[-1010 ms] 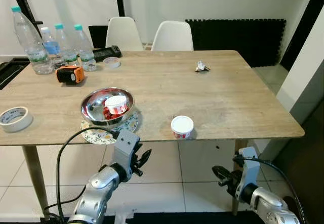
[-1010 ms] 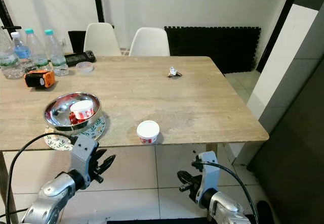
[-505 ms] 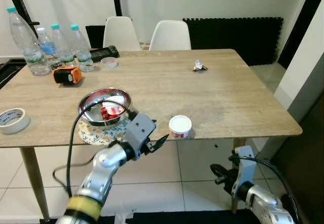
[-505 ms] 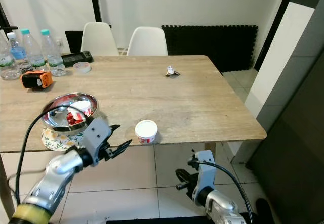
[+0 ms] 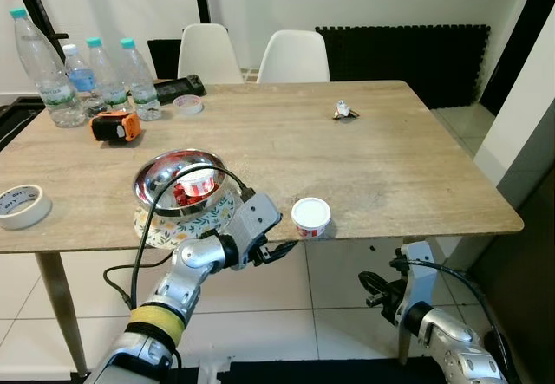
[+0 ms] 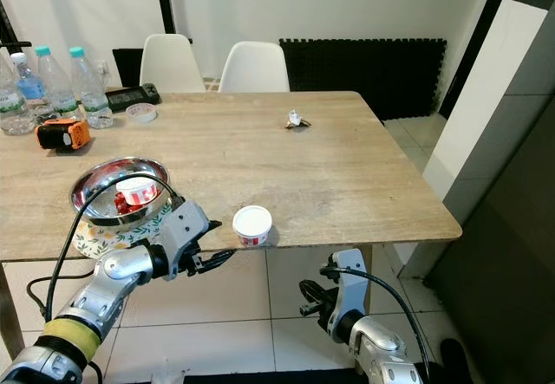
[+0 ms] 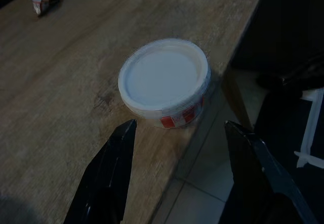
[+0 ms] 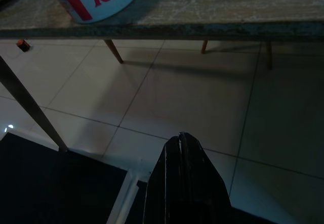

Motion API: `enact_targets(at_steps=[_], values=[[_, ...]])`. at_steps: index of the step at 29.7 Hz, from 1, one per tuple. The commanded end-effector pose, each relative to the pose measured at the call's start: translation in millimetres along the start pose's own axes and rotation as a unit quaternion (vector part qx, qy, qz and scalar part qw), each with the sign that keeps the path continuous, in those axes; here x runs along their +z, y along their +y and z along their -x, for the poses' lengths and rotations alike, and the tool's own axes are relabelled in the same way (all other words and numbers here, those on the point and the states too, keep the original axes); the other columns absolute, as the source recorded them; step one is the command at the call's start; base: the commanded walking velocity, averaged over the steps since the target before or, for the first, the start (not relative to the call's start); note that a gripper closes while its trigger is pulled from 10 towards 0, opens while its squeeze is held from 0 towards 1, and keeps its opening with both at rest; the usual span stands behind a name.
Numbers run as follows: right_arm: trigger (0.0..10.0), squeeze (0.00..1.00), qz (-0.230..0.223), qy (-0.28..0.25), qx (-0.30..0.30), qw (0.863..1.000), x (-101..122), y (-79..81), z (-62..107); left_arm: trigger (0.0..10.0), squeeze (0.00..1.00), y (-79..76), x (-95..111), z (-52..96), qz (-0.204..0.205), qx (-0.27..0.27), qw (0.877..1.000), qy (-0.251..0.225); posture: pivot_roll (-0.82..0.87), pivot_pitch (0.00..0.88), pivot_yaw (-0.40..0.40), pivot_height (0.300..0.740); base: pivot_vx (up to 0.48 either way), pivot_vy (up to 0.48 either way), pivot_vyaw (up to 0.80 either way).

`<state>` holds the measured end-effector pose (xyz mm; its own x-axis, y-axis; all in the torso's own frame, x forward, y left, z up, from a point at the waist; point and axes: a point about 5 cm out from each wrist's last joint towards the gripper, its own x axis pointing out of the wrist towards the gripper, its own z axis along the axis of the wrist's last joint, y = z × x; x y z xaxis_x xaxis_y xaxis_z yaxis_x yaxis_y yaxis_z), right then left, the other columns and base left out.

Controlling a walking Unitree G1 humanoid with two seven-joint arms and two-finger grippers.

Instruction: Restocking fridge

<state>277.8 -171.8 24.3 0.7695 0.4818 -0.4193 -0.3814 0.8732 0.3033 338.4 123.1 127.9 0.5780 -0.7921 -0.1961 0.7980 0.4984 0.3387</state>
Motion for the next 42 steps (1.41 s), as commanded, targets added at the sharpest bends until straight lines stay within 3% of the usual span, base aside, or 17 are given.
enact_targets(at_steps=[1,4,8,9,11,13,17,19,21,27,29,33,34,35,37,41,42], values=[[10.0,0.00,0.001,-0.005,0.002,1.000,2.6,-3.7,2.8,10.0,0.00,0.5,7.7,-3.8,0.025,-0.007,0.999,-0.021,-0.04,0.053,0.008,0.740,0.000,0.000,0.00],[10.0,0.00,0.005,-0.001,0.014,1.000,2.5,-2.7,4.3,10.0,0.00,0.6,11.0,-2.3,0.048,-0.014,0.998,-0.027,-0.04,0.047,0.008,0.740,0.000,0.000,0.00],[10.0,0.00,0.002,0.011,0.167,0.986,13.5,21.2,18.5,10.0,0.00,-8.6,16.0,19.9,0.132,-0.059,0.989,-0.021,-0.04,0.040,-0.007,0.740,0.000,0.000,0.00],[10.0,0.00,0.002,0.011,0.167,0.986,13.5,21.2,18.5,10.0,0.00,-8.6,16.0,19.9,0.132,-0.059,0.989,-0.021,-0.04,0.040,-0.007,0.740,0.000,0.000,0.00],[10.0,0.00,-0.006,-0.006,0.194,0.981,23.5,26.8,21.0,10.0,0.00,-9.7,16.4,24.1,0.142,-0.052,0.988,-0.030,-0.03,0.042,-0.018,0.740,0.000,0.000,0.00],[10.0,0.00,-0.039,-0.057,0.241,0.968,51.8,35.5,25.1,10.0,0.00,-11.2,20.5,32.3,0.193,-0.029,0.978,-0.075,-0.02,0.043,-0.027,0.740,0.000,0.000,0.00],[10.0,0.00,-0.047,-0.076,0.259,0.962,62.7,38.6,27.0,10.0,0.00,-12.9,22.3,35.9,0.208,-0.028,0.974,-0.090,-0.02,0.043,-0.027,0.740,0.000,0.000,0.00],[10.0,0.00,-0.055,-0.105,0.291,0.949,82.5,43.9,31.0,10.0,0.00,-22.4,27.1,44.6,0.235,-0.048,0.965,-0.103,-0.01,0.044,-0.037,0.740,0.000,0.000,0.00],[10.0,0.00,-0.066,-0.138,0.317,0.936,103.0,48.3,36.9,10.0,0.00,-44.6,26.1,58.4,0.251,-0.110,0.959,-0.067,-0.01,0.044,-0.038,0.740,0.000,0.000,0.00],[10.0,0.00,-0.076,-0.172,0.308,0.933,118.8,47.6,39.1,10.0,0.00,-68.1,10.1,68.6,0.255,-0.164,0.953,0.004,-0.01,0.044,-0.036,0.740,0.000,0.000,0.00],[10.0,0.00,-0.075,-0.190,0.280,0.938,127.9,43.3,36.6,10.0,0.00,-77.4,-6.4,67.5,0.255,-0.141,0.956,0.045,-0.01,0.043,-0.033,0.740,0.000,0.000,0.00],[10.0,0.00,-0.074,-0.196,0.257,0.943,132.3,40.1,34.0,10.0,0.00,-80.2,-18.4,63.9,0.258,-0.101,0.958,0.067,-0.01,0.043,-0.033,0.740,0.000,0.000,0.00],[10.0,0.00,-0.070,-0.191,0.235,0.950,133.5,37.7,30.5,10.0,0.00,-80.4,-29.7,61.1,0.253,-0.059,0.961,0.093,-0.01,0.044,-0.029,0.740,0.000,0.000,0.00],[10.0,0.00,-0.070,-0.191,0.235,0.950,133.5,37.7,30.5,10.0,0.00,-80.4,-29.7,61.1,0.253,-0.059,0.961,0.093,-0.01,0.044,-0.029,0.740,0.000,0.000,0.00],[10.0,0.00,-0.053,-0.179,0.168,0.968,136.9,31.2,18.7,10.0,0.00,-85.5,-57.3,58.4,0.242,0.019,0.958,0.154,-0.01,0.045,-0.025,0.740,0.000,0.000,0.00],[10.0,0.00,-0.048,-0.178,0.140,0.973,139.4,28.5,14.0,10.0,0.00,-89.8,-67.4,58.7,0.236,0.037,0.955,0.178,-0.01,0.045,-0.025,0.740,0.000,0.000,0.00],[10.0,1.00,-0.056,-0.184,0.081,0.978,151.3,20.1,3.7,10.0,0.00,-99.9,-91.0,61.8,0.218,0.085,0.947,0.222,-0.02,0.045,-0.011,0.740,0.000,0.000,0.00]])
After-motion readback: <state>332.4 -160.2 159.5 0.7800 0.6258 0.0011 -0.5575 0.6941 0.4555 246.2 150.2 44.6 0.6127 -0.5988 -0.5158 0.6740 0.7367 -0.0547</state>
